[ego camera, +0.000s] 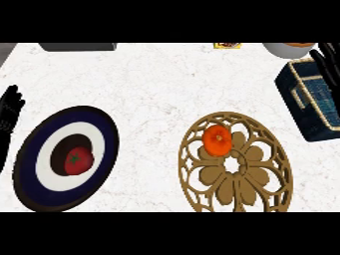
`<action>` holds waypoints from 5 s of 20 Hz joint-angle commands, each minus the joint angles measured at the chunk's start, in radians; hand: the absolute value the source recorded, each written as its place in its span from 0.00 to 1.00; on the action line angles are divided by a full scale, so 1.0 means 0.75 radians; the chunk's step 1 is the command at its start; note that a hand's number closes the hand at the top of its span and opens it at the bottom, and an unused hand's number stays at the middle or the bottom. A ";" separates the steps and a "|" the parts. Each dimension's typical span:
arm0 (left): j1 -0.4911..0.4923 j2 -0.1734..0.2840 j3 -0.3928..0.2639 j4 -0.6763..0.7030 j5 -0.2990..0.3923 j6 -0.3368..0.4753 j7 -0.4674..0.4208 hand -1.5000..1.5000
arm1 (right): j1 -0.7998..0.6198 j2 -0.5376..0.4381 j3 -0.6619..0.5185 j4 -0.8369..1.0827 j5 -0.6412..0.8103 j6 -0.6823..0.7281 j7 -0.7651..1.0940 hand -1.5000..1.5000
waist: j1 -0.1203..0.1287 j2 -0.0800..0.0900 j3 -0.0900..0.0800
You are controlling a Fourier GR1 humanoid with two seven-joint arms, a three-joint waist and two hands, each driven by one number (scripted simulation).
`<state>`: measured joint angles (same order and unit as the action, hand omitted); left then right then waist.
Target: Pick the squash from the placemat and place it in the basket
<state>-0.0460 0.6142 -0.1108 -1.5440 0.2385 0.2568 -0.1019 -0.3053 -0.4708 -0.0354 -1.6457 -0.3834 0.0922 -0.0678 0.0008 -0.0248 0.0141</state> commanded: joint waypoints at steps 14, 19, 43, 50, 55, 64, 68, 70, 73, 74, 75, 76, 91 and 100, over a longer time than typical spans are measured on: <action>0.021 -0.385 -0.151 -0.155 0.052 0.126 0.065 0.50 | 0.159 0.368 0.715 -0.337 0.745 -0.370 0.263 0.00 | -0.008 0.020 -0.023; 0.041 -0.366 -0.118 -0.141 0.063 0.135 0.086 0.50 | 0.142 0.129 0.596 -0.421 1.099 -0.440 0.611 0.00 | -0.062 0.001 -0.029; 0.032 -0.418 -0.138 -0.161 0.035 0.091 0.077 0.50 | -0.550 -0.105 0.628 -0.510 0.620 0.468 1.857 0.00 | 0.011 0.027 -0.022; -0.005 -0.443 -0.131 -0.113 0.001 0.101 0.079 0.50 | -0.439 -0.024 0.818 -0.434 0.847 0.345 1.798 0.00 | -0.001 0.031 -0.020; 0.041 -0.424 -0.104 -0.211 0.014 0.075 0.130 0.50 | -0.401 0.007 0.755 -0.487 0.813 0.409 1.811 0.00 | 0.002 0.028 -0.020; 0.006 -0.484 -0.054 -0.117 -0.017 0.016 0.084 0.50 | -0.211 0.078 0.703 -0.313 1.076 0.389 1.423 0.00 | 0.003 0.033 -0.019; 0.062 -0.538 -0.107 -0.147 -0.089 0.049 0.049 0.50 | -0.244 0.190 0.773 -0.247 1.217 0.383 1.469 0.00 | 0.008 0.033 -0.019; 0.010 -0.523 -0.059 -0.124 -0.073 0.028 0.098 0.50 | -0.219 0.196 0.733 -0.245 1.248 0.397 1.442 0.00 | 0.004 0.033 -0.019; 0.032 -0.521 -0.052 -0.156 -0.079 -0.008 0.132 0.50 | -0.203 0.294 0.747 -0.189 1.338 0.375 1.406 0.00 | 0.005 0.033 -0.019; 0.008 -0.558 -0.061 -0.099 -0.122 0.022 0.072 0.50 | -0.094 0.240 0.754 -0.214 1.382 0.319 1.312 0.00 | 0.000 0.033 -0.019; 0.071 -0.563 -0.084 -0.226 -0.128 0.055 0.130 0.50 | -0.152 0.338 0.787 -0.303 1.350 0.425 1.519 0.00 | 0.003 0.030 -0.019; 0.035 -0.542 -0.028 -0.164 -0.081 -0.021 0.103 0.50 | -0.180 0.316 0.697 -0.236 1.346 0.443 1.428 0.00 | 0.003 0.032 -0.019; 0.032 -0.623 -0.017 -0.231 -0.193 -0.012 0.229 0.50 | -0.024 0.401 0.636 -0.106 1.541 0.462 1.198 0.00 | 0.001 0.032 -0.019; -0.016 -0.664 0.035 -0.141 -0.220 -0.065 0.156 0.50 | 0.030 0.462 0.609 0.053 1.652 0.387 1.025 0.00 | -0.002 0.033 -0.019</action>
<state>-0.0098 0.1470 -0.0876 -1.7112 0.0976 0.2021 0.0352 -0.3346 -0.1371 0.4050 -1.6317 0.8128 0.4145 0.7454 0.0025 -0.0004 0.0000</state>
